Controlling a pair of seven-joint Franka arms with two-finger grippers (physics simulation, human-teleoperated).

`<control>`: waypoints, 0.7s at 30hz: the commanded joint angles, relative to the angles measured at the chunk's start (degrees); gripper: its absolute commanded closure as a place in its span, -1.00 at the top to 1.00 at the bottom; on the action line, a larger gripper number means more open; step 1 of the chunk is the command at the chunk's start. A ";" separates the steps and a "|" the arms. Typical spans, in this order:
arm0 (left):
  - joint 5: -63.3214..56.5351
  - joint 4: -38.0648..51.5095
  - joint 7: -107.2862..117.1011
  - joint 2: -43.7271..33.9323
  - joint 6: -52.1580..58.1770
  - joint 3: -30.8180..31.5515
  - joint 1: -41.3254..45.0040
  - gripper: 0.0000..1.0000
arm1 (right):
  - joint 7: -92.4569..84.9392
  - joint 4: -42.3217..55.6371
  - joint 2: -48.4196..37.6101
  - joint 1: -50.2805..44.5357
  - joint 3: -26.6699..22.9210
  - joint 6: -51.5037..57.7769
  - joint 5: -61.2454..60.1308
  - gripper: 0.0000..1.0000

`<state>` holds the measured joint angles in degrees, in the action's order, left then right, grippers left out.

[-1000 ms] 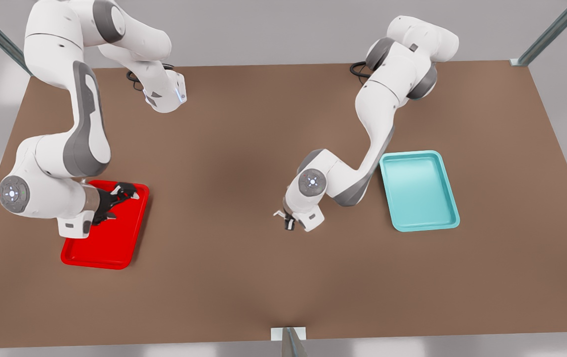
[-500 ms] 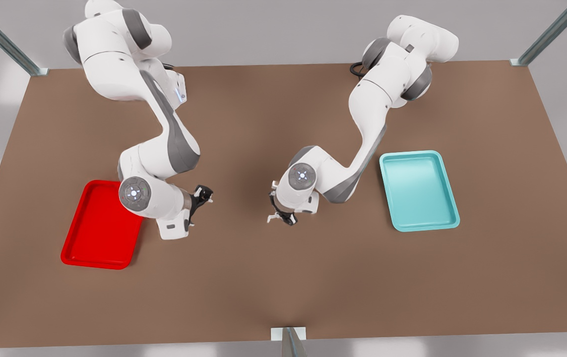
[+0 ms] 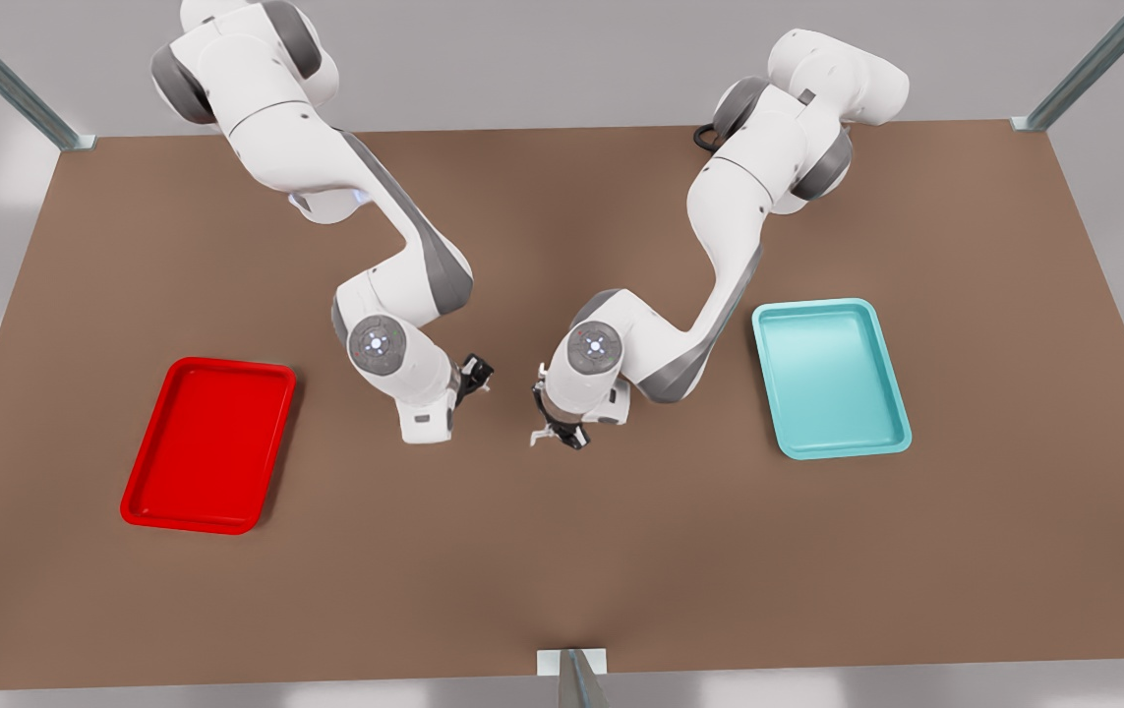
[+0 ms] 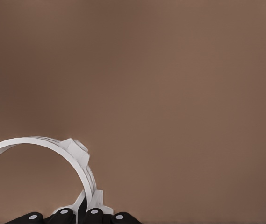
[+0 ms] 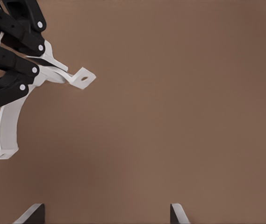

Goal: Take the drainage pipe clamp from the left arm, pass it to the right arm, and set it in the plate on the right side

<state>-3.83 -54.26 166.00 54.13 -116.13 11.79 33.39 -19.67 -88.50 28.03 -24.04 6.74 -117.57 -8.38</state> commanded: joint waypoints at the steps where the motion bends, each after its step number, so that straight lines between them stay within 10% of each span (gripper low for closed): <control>1: 0.31 0.03 68.13 0.01 -4.36 0.08 -0.08 -0.57 | 8.15 -0.62 0.18 -0.83 0.03 -5.83 -0.15 1.00; 21: 0.32 0.12 68.05 1.77 -8.14 -2.29 2.37 -0.57 | 7.10 -8.00 0.97 -4.52 0.56 -22.08 -0.76 1.00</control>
<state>-3.13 -54.17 166.00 56.01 -123.05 10.18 35.34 -14.30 -96.16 29.00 -28.43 7.33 -134.57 -9.02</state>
